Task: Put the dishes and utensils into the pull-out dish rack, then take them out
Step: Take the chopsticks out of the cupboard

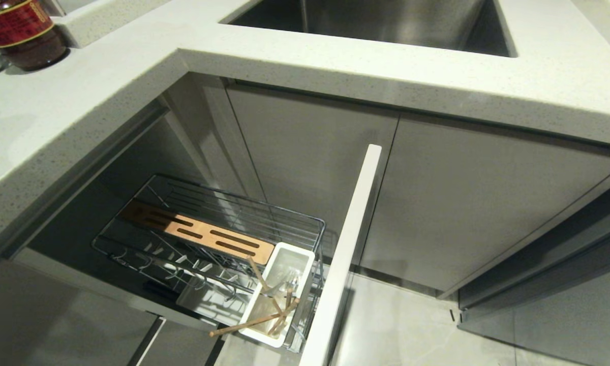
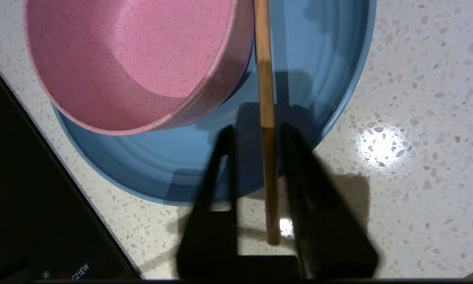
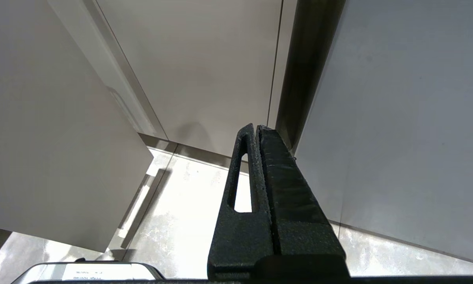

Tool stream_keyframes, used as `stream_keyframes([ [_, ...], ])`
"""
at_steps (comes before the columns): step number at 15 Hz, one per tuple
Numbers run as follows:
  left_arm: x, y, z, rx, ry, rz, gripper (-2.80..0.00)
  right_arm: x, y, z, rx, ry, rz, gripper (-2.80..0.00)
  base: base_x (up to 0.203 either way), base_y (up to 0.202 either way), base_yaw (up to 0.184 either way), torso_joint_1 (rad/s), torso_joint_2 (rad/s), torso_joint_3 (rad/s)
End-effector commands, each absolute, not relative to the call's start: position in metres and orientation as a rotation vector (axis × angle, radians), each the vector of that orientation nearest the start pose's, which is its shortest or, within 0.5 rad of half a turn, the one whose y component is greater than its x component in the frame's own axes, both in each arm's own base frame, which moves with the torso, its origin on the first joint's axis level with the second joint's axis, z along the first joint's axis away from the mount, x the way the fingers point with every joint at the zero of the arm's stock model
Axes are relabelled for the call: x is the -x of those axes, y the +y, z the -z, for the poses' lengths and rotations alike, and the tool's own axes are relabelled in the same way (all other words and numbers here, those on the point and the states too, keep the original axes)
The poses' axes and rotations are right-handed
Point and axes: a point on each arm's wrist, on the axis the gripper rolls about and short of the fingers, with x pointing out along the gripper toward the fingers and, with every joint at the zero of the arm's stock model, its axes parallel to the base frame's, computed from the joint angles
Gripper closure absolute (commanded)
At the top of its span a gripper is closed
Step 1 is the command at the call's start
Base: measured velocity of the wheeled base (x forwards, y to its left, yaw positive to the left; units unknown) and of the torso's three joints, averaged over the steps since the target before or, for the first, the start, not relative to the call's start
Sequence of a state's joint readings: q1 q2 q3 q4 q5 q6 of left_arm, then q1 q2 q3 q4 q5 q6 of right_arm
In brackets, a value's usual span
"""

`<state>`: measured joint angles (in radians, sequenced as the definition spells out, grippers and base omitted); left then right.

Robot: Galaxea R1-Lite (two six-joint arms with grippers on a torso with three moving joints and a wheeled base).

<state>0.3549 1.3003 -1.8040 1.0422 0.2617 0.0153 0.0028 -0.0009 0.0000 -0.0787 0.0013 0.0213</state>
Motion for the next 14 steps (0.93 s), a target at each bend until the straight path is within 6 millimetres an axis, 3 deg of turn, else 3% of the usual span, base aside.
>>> stream_keyframes([
  [1,-0.112,0.048,-0.388,0.011,0.549,-0.597,-2.80,0.021,0.000,-0.076,-0.022,-0.055,-0.005,0.00,0.000,0.000,0.000,0.000,0.00,0.000],
  [9,-0.093,0.039,-0.394,0.012,0.494,-0.585,-2.80,0.021,0.000,-0.076,-0.022,-0.055,-0.005,0.00,0.000,0.000,0.000,0.000,0.00,0.000],
  [13,-0.064,0.028,-0.403,0.014,0.380,-0.577,-2.80,0.021,0.000,-0.076,-0.022,-0.055,-0.005,0.00,0.000,0.000,0.000,0.000,0.00,0.000],
  [14,-0.056,0.025,-0.407,0.018,0.331,-0.574,0.00,0.021,0.000,-0.076,-0.022,-0.055,-0.005,0.00,0.000,0.000,0.000,0.000,0.00,0.000],
])
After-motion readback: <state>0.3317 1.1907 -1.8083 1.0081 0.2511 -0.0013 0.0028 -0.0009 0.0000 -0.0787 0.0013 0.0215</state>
